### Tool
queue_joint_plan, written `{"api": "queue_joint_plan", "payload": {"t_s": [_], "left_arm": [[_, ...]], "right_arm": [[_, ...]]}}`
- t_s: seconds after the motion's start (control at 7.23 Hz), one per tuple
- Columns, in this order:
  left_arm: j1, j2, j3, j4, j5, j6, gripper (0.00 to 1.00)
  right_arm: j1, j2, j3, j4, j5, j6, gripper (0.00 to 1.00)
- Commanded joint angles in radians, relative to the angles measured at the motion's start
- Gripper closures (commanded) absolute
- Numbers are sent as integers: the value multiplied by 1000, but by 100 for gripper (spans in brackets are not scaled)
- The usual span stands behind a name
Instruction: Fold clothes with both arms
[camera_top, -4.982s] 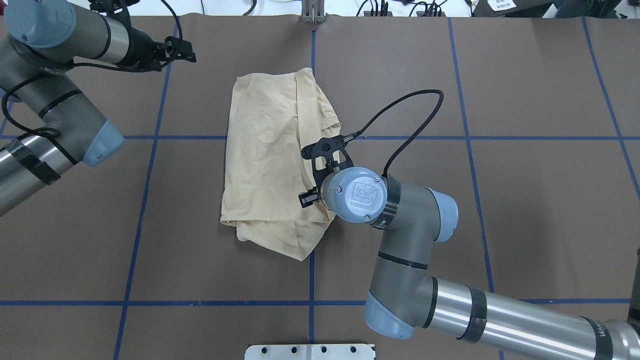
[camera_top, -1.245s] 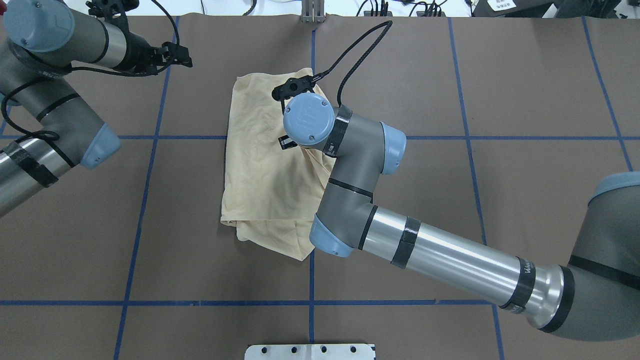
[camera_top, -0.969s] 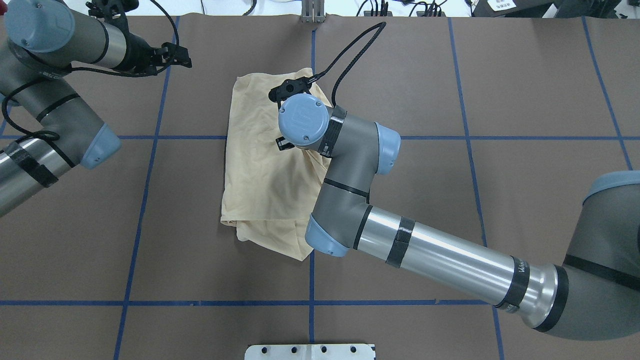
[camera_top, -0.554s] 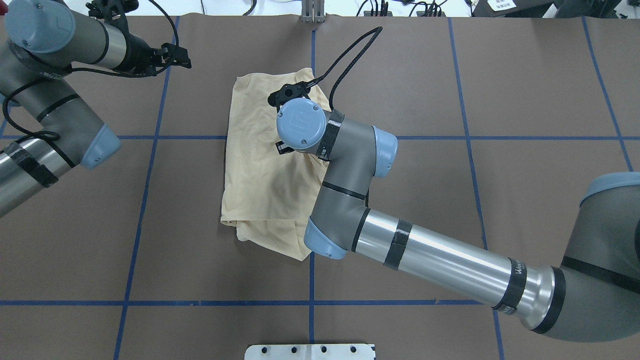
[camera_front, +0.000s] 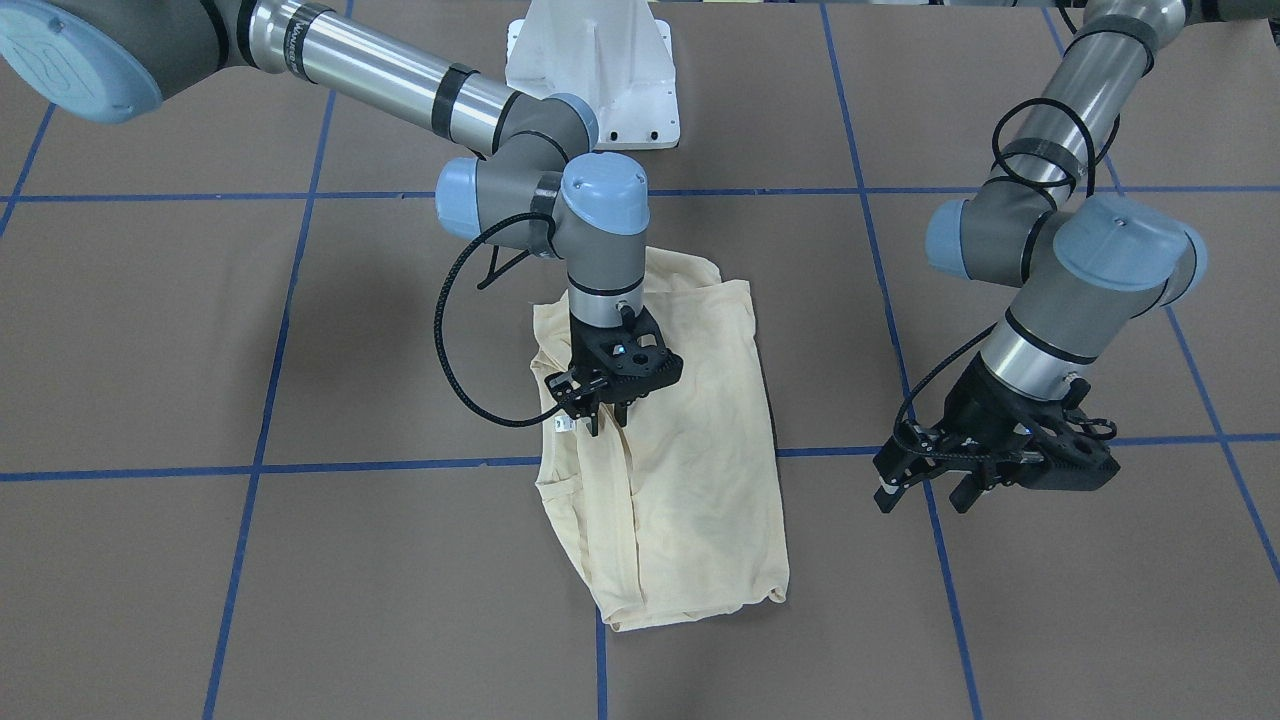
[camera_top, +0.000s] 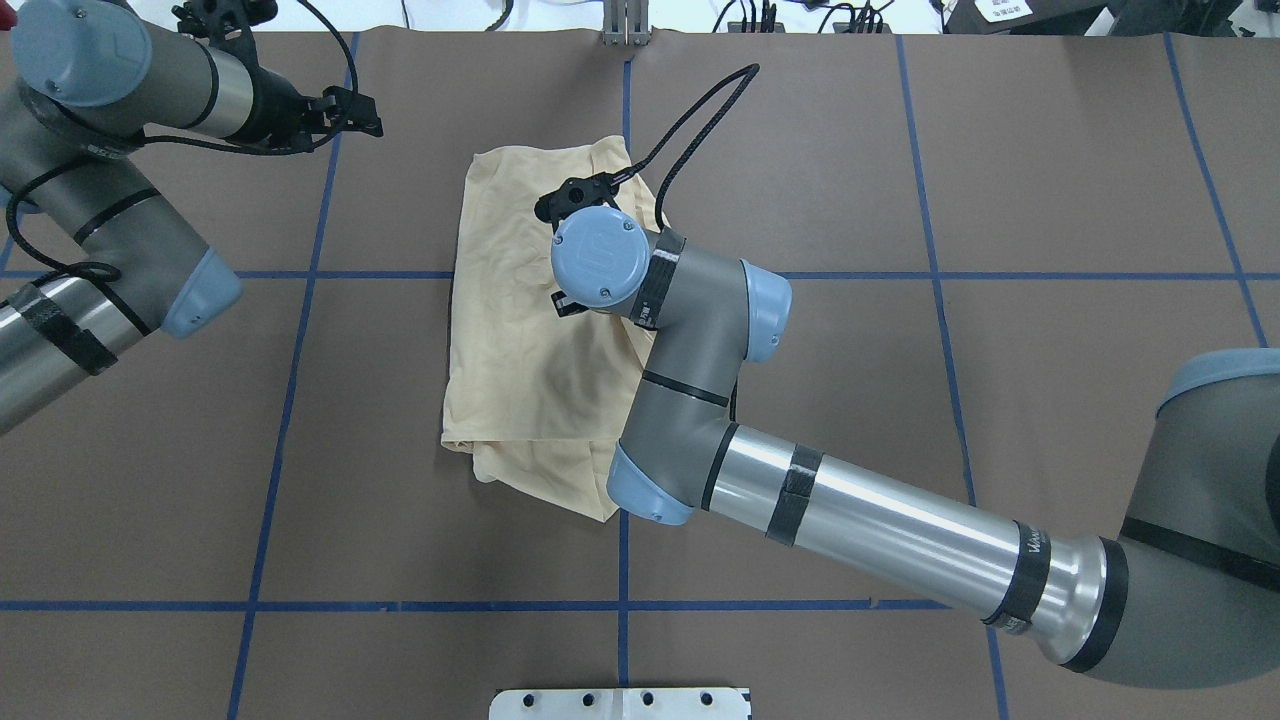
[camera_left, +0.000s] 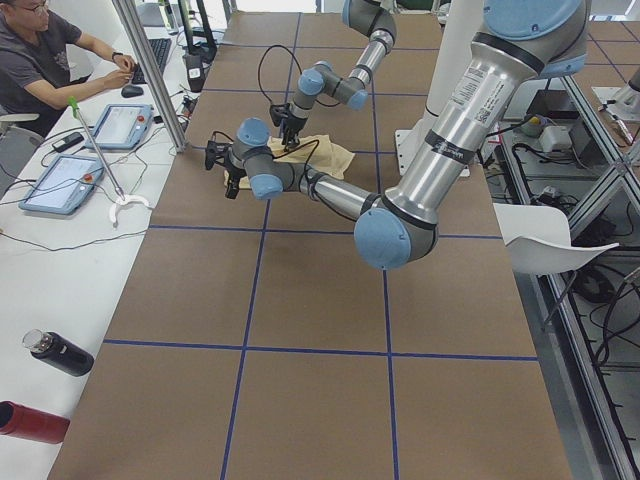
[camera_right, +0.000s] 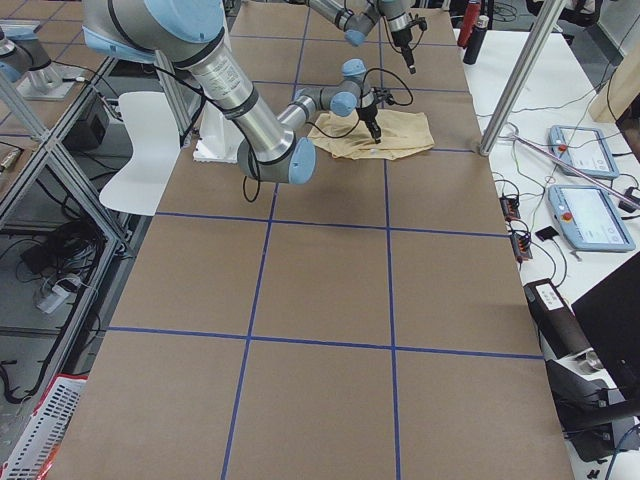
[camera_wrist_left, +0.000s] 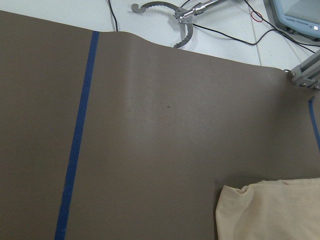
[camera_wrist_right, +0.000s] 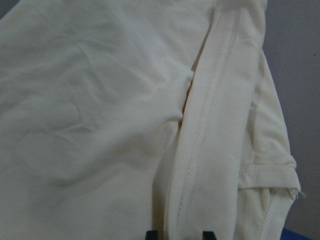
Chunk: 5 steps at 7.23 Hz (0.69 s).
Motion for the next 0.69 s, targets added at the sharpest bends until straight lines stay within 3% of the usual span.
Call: {"api": "queue_joint_plan", "payload": {"t_s": [0.0,0.55], "left_arm": [[0,-1,0,0,0,1,0],[0,-1,0,0,0,-1,0]], "right_arm": [[0,0,-1,2,-3,0,100],[3,0,11,2,-2,15,100]]}}
